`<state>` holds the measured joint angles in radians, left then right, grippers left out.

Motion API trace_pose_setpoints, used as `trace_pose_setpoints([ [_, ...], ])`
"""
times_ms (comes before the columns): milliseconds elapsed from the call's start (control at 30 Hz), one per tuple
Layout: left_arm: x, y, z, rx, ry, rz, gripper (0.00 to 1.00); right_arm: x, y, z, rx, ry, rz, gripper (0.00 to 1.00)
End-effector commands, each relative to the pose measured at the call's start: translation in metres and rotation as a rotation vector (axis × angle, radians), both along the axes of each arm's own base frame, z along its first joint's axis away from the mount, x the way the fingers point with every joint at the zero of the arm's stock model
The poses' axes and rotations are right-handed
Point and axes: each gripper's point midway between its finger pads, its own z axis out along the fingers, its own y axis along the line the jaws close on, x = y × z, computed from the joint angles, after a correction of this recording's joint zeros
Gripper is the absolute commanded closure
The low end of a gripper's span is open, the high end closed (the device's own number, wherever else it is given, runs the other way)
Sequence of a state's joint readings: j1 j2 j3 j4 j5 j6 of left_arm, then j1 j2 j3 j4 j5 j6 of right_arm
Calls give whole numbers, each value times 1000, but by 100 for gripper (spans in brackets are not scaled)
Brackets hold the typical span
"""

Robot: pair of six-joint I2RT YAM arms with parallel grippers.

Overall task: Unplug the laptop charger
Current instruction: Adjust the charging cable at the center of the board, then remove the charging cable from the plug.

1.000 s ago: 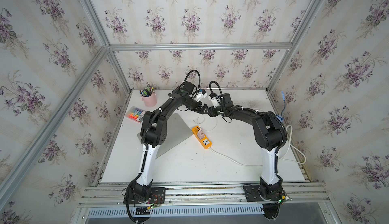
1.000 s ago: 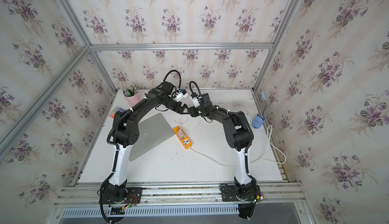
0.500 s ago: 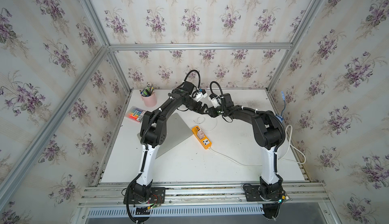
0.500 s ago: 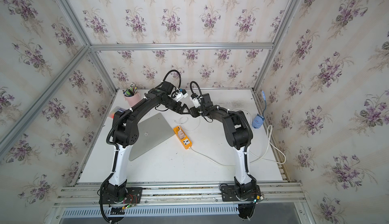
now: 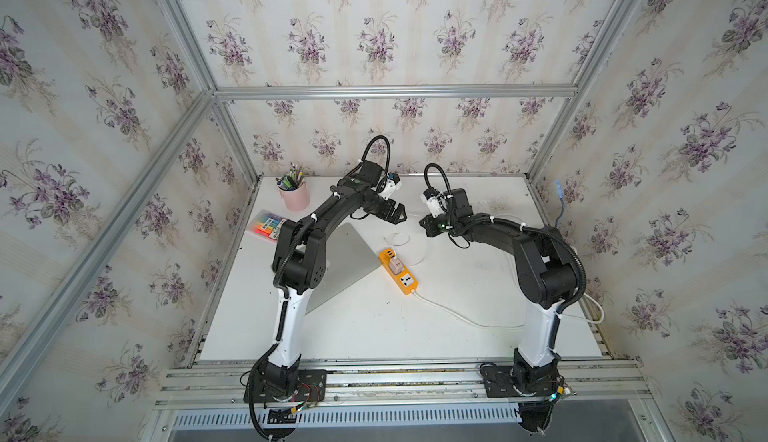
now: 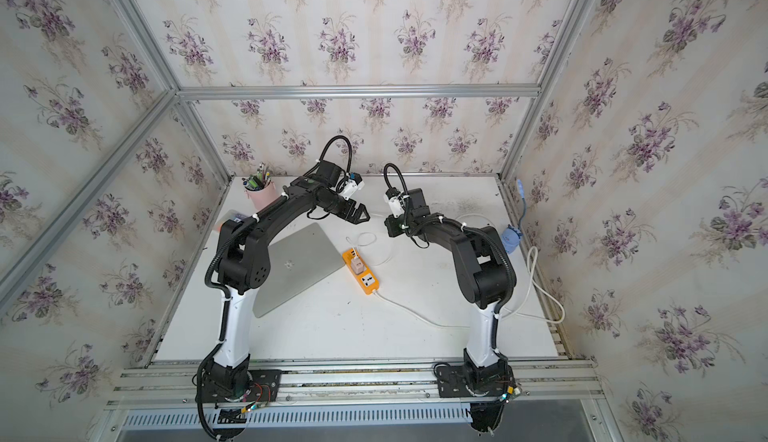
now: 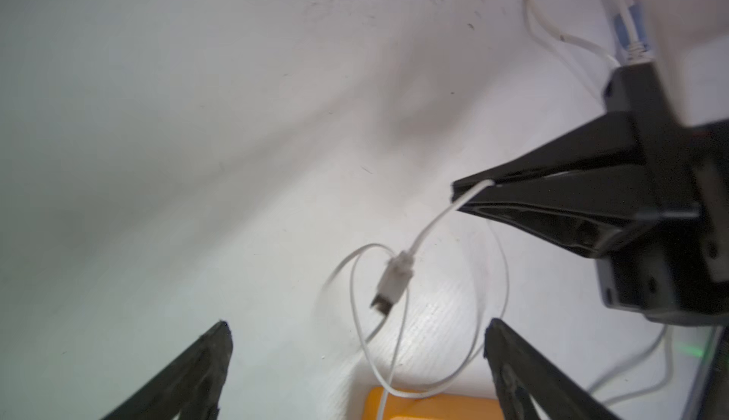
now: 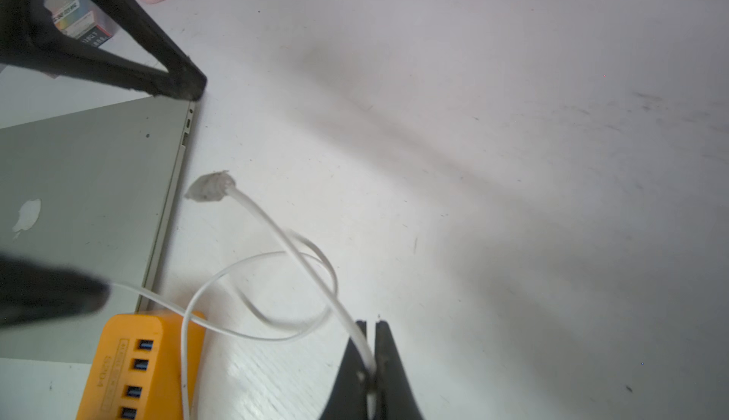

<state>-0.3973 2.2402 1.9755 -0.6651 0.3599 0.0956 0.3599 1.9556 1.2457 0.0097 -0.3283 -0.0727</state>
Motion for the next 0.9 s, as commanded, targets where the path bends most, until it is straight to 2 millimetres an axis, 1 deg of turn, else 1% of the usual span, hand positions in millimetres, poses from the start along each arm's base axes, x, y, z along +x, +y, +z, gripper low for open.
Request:
trace_pose_setpoints([
  [0, 29, 19, 14, 69, -131, 111, 1, 10, -20, 7, -31, -25, -87, 100],
  [67, 32, 24, 18, 76, -146, 134, 0, 16, -32, 3, -82, -21, -131, 100],
  [133, 26, 25, 22, 68, -129, 133, 0, 22, -38, -9, -141, 16, -154, 81],
  [167, 21, 26, 22, 74, -113, 139, 0, 24, -40, -17, -168, 42, -157, 79],
  [200, 13, 29, 22, 82, -97, 149, 0, 27, -41, -22, -181, 53, -164, 75],
  [267, -3, 40, 20, 130, -110, 189, 1, 27, -43, -26, -184, 61, -180, 61],
  [300, -14, 45, 18, 144, -124, 206, 1, 25, -43, -26, -176, 58, -181, 56],
  [367, -35, 50, 21, 130, -152, 219, 4, 22, -45, -18, -163, 36, -193, 53],
  [433, -61, 53, 21, 117, -148, 211, 14, 18, -49, -8, -172, 18, -211, 52],
  [500, -90, 56, 19, 91, -123, 198, 38, 12, -52, 11, -194, -18, -236, 53],
  [533, -103, 57, 17, 66, -102, 207, 44, 6, -51, 22, -209, -43, -241, 53],
  [567, -114, 58, 14, 47, -83, 218, 48, -1, -44, 33, -217, -68, -233, 53],
  [600, -126, 58, 13, 29, -72, 227, 47, -11, -31, 45, -213, -95, -209, 52],
  [667, -145, 58, 6, 27, -63, 224, 46, -35, 3, 60, -180, -114, -137, 51],
  [700, -154, 56, 1, 26, -56, 217, 46, -55, 30, 62, -156, -112, -80, 50],
  [733, -160, 54, -5, 21, -41, 215, 46, -69, 46, 63, -123, -98, -47, 49],
  [800, -168, 52, -17, -14, 0, 231, 46, -91, 70, 62, -31, -53, 6, 50],
  [867, -171, 50, -24, -62, 9, 259, 46, -105, 84, 62, 14, -43, 29, 50],
])
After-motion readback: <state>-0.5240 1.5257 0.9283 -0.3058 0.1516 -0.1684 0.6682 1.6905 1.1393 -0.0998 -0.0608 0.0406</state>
